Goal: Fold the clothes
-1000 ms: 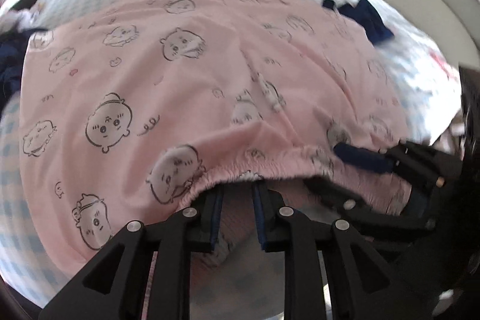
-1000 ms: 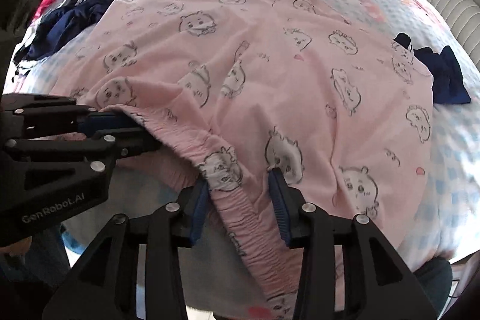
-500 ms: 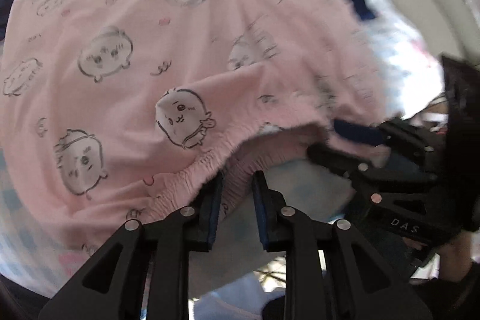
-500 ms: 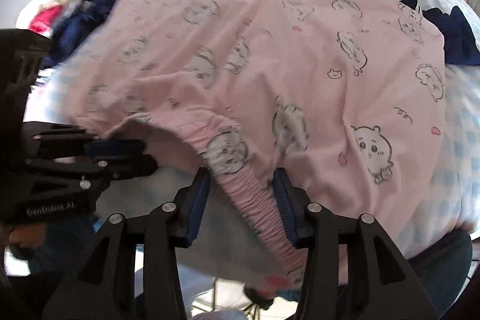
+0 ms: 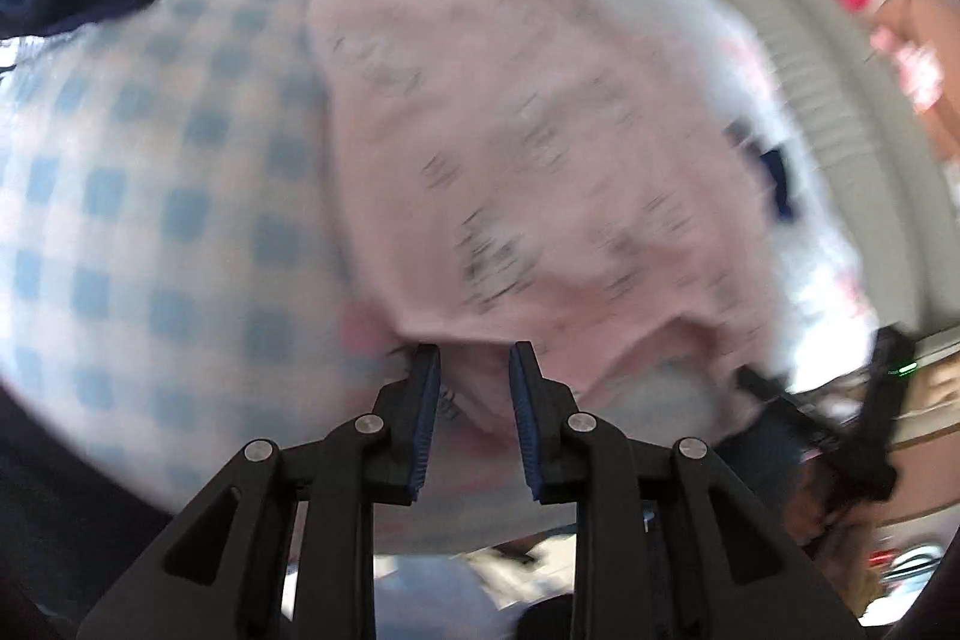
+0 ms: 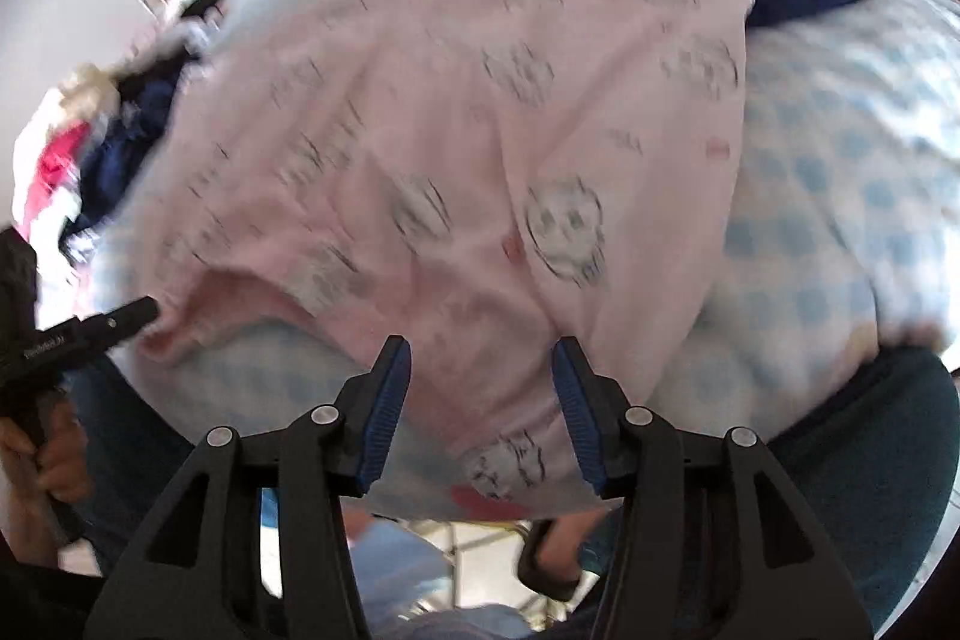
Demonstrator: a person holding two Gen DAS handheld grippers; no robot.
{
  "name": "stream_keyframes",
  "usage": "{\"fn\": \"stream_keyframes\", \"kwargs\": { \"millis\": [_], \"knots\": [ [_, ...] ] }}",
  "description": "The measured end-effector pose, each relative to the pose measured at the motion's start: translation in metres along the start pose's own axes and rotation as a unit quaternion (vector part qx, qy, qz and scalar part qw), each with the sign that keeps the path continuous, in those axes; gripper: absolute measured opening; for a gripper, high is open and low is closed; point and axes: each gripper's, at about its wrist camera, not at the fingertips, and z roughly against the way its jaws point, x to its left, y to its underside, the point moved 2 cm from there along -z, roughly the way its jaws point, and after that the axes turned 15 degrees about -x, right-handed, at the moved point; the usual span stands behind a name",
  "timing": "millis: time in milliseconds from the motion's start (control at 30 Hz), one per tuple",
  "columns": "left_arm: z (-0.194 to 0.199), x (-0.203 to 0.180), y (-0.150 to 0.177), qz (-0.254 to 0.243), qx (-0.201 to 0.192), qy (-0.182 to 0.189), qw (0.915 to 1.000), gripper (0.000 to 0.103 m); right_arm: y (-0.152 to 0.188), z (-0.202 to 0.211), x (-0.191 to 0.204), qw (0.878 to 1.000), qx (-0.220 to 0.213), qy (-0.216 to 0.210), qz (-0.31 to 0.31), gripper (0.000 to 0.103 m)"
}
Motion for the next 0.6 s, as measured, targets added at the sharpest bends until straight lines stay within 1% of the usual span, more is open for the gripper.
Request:
{"fn": "stream_keyframes", "kwargs": {
  "millis": [67,133,167,200,233,267,300,333,367,400,433,467,567,600],
  "knots": [
    [0.004,0.003,0.001,-0.009,0.008,-0.001,0.9999,0.026,0.004,0.002,-0.004,1.000,0.000,0.014,0.003,0.050],
    [0.010,0.007,0.004,-0.001,0.015,-0.002,0.9999,0.027,0.003,0.008,-0.009,1.000,-0.004,0.021,-0.009,0.050],
    [0.013,0.009,0.003,0.010,0.011,0.006,0.9999,0.028,0.001,0.012,-0.011,1.000,-0.010,0.024,-0.012,0.050],
    [0.016,0.014,0.002,0.035,0.004,0.024,0.9991,0.029,-0.001,0.017,-0.013,0.999,-0.015,0.028,-0.015,0.050],
    [0.017,0.021,0.001,0.074,-0.001,0.050,0.9960,0.034,-0.002,0.020,-0.016,0.999,-0.020,0.026,-0.020,0.051],
    [0.017,0.027,0.000,0.114,-0.003,0.075,0.9906,0.037,-0.003,0.023,-0.018,0.999,-0.024,0.021,-0.033,0.052],
    [0.016,0.033,0.000,0.155,-0.006,0.103,0.9826,0.037,-0.004,0.026,-0.023,0.998,-0.028,0.010,-0.056,0.053],
    [0.012,0.037,0.000,0.181,-0.007,0.123,0.9757,0.040,-0.006,0.027,-0.027,0.997,-0.031,0.000,-0.076,0.053],
    [0.008,0.036,0.000,0.184,-0.006,0.123,0.9753,0.044,-0.004,0.024,-0.030,0.995,-0.026,-0.009,-0.097,0.053],
    [0.001,0.034,0.000,0.180,0.000,0.116,0.9768,0.045,-0.003,0.021,-0.034,0.993,-0.022,-0.019,-0.117,0.053],
    [-0.007,0.031,0.000,0.168,0.011,0.103,0.9803,0.045,0.000,0.016,-0.033,0.992,-0.017,-0.021,-0.124,0.053],
    [-0.011,0.028,0.000,0.161,0.016,0.098,0.9820,0.045,0.001,0.015,-0.033,0.992,-0.016,-0.021,-0.122,0.053],
    [-0.012,0.018,0.003,0.144,0.014,0.093,0.9850,0.048,0.005,0.014,-0.031,0.994,-0.009,0.002,-0.105,0.053],
    [-0.012,0.015,0.005,0.141,0.011,0.094,0.9854,0.048,0.005,0.014,-0.032,0.995,-0.011,0.017,-0.097,0.054]
  ]
}}
